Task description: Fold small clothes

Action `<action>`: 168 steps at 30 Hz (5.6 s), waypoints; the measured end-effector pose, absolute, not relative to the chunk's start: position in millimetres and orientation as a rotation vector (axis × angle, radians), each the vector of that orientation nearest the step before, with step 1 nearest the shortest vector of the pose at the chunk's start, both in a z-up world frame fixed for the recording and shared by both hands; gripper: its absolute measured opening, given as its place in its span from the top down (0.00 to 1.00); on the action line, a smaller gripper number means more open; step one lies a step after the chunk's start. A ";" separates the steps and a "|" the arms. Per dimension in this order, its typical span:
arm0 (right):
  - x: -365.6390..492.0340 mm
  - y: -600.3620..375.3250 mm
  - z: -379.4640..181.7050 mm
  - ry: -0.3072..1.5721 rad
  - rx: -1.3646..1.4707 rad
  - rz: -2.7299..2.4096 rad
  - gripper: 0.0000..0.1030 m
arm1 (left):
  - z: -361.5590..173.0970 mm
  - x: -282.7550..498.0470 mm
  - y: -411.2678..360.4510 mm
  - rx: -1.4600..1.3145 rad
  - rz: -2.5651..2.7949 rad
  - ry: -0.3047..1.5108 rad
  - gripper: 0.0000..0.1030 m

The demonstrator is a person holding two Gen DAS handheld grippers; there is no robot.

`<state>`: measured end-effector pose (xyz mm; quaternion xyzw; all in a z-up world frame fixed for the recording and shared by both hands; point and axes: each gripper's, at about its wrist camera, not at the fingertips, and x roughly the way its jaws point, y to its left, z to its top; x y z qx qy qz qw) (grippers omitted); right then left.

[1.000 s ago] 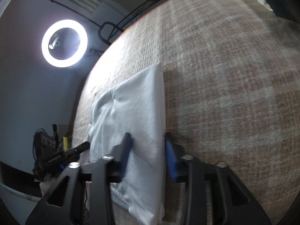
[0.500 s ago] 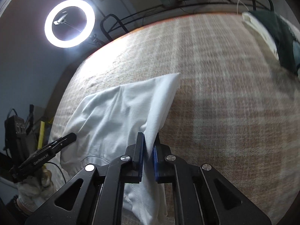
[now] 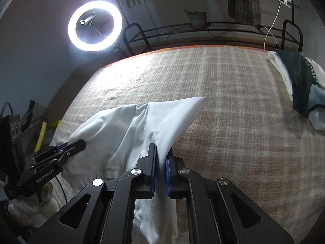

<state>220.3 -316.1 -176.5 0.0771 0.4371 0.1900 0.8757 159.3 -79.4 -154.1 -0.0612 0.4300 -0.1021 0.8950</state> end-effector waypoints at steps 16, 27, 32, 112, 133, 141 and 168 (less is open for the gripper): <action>198.4 -365.0 -161.9 0.854 0.148 0.341 0.94 | -138.0 157.4 -141.2 -0.093 -0.308 0.862 0.92; 191.5 -433.1 -154.3 0.815 0.193 0.249 0.94 | -122.5 176.2 -205.0 -0.059 -0.408 0.827 0.92; 194.3 -468.2 -148.8 0.791 0.216 0.199 0.94 | -117.7 193.1 -240.1 -0.064 -0.452 0.820 0.92; 158.1 -541.8 -6.9 0.544 0.178 -0.194 0.94 | 38.1 124.0 -292.5 -0.005 -0.591 0.476 0.63; 75.2 -477.4 -74.5 0.508 0.253 -0.258 0.48 | -16.4 51.1 -232.9 0.048 -0.585 0.501 0.30; 70.7 -464.0 -86.8 0.500 0.223 -0.290 0.33 | -24.3 47.8 -228.8 0.067 -0.577 0.509 0.18; 70.0 -470.3 -85.6 0.453 0.220 -0.309 0.21 | -19.0 26.4 -225.7 0.106 -0.561 0.440 0.00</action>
